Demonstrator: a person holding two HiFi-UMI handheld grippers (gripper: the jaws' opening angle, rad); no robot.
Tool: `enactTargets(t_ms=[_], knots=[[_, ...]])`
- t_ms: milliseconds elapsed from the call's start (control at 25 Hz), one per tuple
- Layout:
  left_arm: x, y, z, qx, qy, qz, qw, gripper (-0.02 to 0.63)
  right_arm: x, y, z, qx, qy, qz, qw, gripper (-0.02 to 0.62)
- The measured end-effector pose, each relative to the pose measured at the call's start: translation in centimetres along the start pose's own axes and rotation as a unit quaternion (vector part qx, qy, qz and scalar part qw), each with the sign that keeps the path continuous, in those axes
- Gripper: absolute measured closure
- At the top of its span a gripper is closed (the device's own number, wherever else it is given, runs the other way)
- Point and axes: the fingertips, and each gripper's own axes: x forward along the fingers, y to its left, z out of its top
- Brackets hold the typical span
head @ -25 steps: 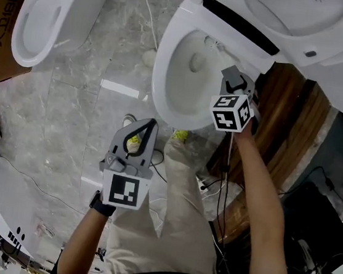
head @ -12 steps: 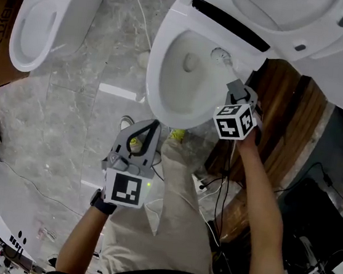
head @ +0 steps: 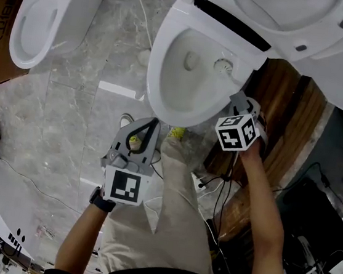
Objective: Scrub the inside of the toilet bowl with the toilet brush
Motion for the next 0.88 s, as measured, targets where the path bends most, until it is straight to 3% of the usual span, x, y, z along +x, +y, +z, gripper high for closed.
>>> enactTargets(t_ms=[520,880], knots=[[-0.6,0.8,-0.4,-0.007,-0.001,0.011,0.9999,0.587,-2.8,4.4,-2.5,-0.035,0.039,0.058,0.997,0.437],[-0.5,0.5,-0.5,-0.011,-0.002,0.01,0.9999,0.586,-4.8,9.0,-3.1,-0.032,0.056,0.133,0.989,0.437]])
